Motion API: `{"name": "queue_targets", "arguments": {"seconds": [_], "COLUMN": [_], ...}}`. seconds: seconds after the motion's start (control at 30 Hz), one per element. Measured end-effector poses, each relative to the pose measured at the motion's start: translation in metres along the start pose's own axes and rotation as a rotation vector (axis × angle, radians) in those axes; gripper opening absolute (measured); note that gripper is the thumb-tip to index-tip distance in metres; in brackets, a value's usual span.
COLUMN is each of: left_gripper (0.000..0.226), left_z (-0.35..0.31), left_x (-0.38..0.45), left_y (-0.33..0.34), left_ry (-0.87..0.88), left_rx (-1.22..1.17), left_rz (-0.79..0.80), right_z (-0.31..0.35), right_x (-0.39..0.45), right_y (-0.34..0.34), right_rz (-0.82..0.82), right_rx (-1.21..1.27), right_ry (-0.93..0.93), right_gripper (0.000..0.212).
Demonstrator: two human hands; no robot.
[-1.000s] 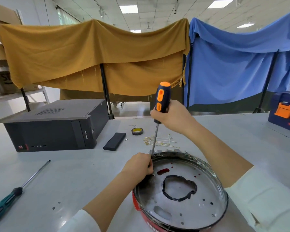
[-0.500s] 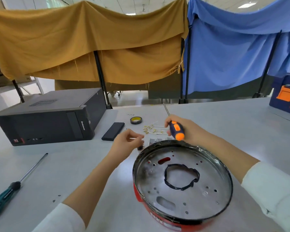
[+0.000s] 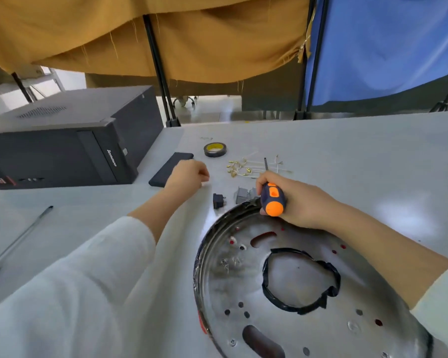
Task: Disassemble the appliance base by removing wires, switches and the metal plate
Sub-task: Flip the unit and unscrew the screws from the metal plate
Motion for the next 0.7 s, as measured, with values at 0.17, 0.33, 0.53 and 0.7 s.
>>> {"name": "queue_targets", "arguments": {"seconds": [0.17, 0.33, 0.53, 0.7], "left_gripper": [0.016, 0.017, 0.044, 0.031], "left_z": [-0.007, -0.001, 0.005, -0.037], "left_x": [0.032, 0.041, 0.029, -0.031], "left_y": [0.021, 0.023, 0.007, -0.014], "left_ry": [-0.014, 0.003, -0.092, 0.003], "left_rx": [0.32, 0.378, 0.217, -0.126], "left_rz": [0.12, 0.139, 0.06, -0.096], "right_z": [-0.003, -0.006, -0.006, -0.006], "right_x": [0.002, 0.002, 0.003, 0.005], "right_y": [0.003, 0.003, 0.004, 0.005], "right_rz": [-0.023, -0.039, -0.039, -0.007], "right_rx": [-0.046, -0.047, -0.051, -0.001], "right_ry": [0.006, 0.013, 0.005, 0.007], "right_gripper": [0.038, 0.04, 0.04, 0.032]}}
Point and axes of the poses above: each hand's wrist, its own x-axis towards the middle knuckle, its own y-axis out of the palm, z = x × y, the point moved 9 cm from there along x, towards the middle knuckle, and after that the axes turned 12 degrees about -x, right-handed, at the moved point
